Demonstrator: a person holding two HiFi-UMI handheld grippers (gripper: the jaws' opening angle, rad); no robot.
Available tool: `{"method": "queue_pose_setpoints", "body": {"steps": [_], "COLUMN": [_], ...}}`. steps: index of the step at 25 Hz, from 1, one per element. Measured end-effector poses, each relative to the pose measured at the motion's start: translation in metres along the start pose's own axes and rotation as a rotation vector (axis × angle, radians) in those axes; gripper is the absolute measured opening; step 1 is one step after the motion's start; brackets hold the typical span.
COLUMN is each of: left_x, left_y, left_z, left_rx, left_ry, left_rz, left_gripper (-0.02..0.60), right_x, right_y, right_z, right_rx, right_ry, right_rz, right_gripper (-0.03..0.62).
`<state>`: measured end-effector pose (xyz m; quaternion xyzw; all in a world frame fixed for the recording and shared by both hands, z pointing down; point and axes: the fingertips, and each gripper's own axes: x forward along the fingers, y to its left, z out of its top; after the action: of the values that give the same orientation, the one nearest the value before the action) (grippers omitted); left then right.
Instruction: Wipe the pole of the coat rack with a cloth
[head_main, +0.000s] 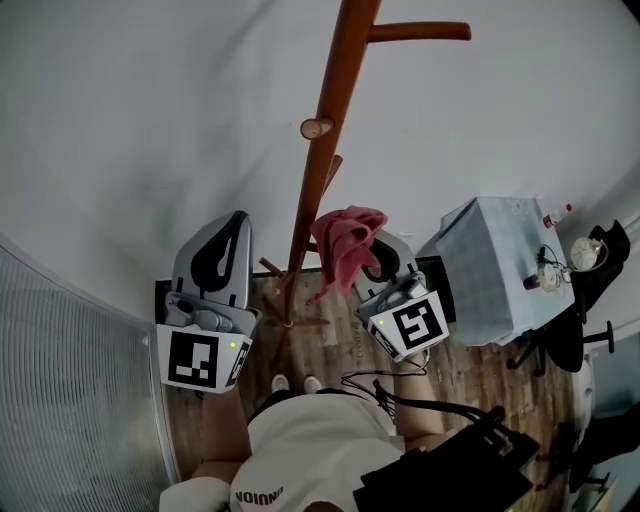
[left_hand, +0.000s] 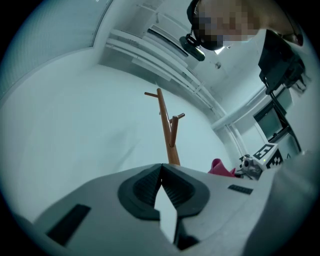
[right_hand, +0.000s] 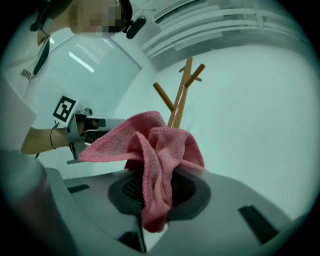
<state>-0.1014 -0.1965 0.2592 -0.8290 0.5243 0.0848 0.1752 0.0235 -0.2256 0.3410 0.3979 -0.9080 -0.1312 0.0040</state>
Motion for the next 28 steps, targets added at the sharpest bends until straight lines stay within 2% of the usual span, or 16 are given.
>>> {"method": "queue_pose_setpoints", "body": {"steps": [7, 10, 14, 20, 28], "left_x": [-0.003, -0.004, -0.003, -0.002, 0.001], "left_y": [-0.003, -0.003, -0.004, -0.003, -0.005], "left_z": [-0.008, -0.011, -0.014, -0.019, -0.028], "left_rx": [-0.007, -0.015, -0.025, -0.04, -0.06], "left_ry": [0.032, 0.042, 0.051, 0.061, 0.058], "left_rz": [-0.008, -0.009, -0.013, -0.021, -0.023], "left_gripper": [0.014, 0.014, 0.014, 0.014, 0.014], "right_x": [0.012, 0.014, 0.013, 0.002, -0.024], "right_y": [0.016, 0.022, 0.025, 0.012, -0.021], "right_z": [-0.03, -0.042, -0.05, -0.046, -0.046], "right_rx": [-0.106, -0.091, -0.126, -0.123, -0.115], "right_ry": [0.141, 0.219, 0.288, 0.32, 0.346], "right_rz": [0.024, 0.016, 0.006, -0.033, -0.135], "right_gripper": [0.084, 0.084, 0.084, 0.084, 0.084]}}
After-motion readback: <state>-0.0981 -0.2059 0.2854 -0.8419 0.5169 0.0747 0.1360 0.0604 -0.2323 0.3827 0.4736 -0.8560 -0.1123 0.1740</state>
